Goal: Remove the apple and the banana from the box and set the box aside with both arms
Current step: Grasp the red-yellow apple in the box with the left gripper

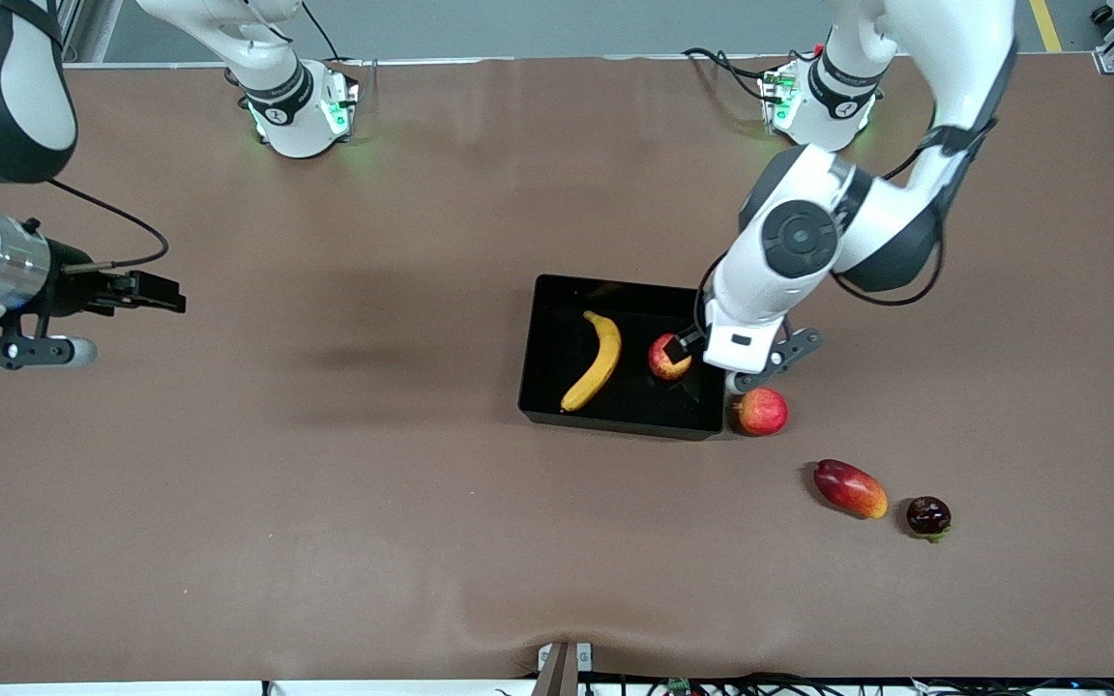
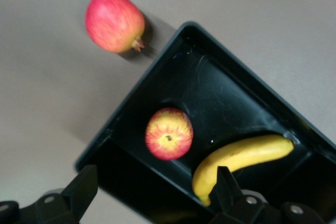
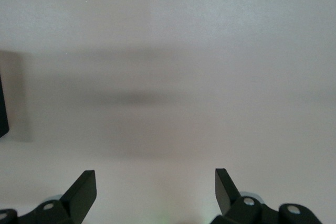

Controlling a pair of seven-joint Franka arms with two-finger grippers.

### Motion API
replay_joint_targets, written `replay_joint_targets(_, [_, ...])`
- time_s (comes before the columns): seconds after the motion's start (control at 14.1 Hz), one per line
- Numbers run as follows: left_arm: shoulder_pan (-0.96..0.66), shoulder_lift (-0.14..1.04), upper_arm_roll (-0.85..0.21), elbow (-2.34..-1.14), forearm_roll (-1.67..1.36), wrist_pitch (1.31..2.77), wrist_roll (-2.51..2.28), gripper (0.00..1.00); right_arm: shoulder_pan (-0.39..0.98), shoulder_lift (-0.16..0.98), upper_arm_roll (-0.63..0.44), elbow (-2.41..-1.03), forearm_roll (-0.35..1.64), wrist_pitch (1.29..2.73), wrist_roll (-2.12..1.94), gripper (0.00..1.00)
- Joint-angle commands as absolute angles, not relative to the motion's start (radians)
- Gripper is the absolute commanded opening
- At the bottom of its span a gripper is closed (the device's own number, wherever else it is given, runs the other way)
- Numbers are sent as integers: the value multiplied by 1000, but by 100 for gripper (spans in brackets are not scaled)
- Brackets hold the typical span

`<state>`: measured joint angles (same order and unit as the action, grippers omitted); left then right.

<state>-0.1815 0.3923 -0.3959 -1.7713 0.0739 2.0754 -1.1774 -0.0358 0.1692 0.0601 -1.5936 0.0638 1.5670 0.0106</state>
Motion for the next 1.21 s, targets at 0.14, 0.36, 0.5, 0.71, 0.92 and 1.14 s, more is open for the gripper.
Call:
replay_joint_targets(0.14, [-230, 481, -396, -1821, 202, 2173, -1363, 100, 3, 210, 61, -1591, 78, 1597, 2, 100])
replay_joint_targets(0.36, [-248, 549, -396, -1819, 285, 2233, -1451, 100, 24, 233, 61, -1591, 106, 1612, 2, 100])
replay_joint_targets(0.5, [-250, 581, -396, -1821, 319, 2244, -1463, 100, 32, 265, 61, -1591, 142, 1638, 2, 100])
replay_joint_targets(0.71, [-247, 623, -396, -1832, 357, 2293, -1479, 100, 48, 291, 61, -1591, 155, 1660, 3, 100])
replay_joint_targets(0.92, [-244, 618, -397, -1825, 357, 2298, -1480, 0, 69, 304, 61, -1592, 156, 1663, 3, 100])
replay_joint_targets(1.14, [-241, 551, -399, -1815, 359, 2270, -1463, 0, 74, 328, 61, -1592, 156, 1675, 5, 100])
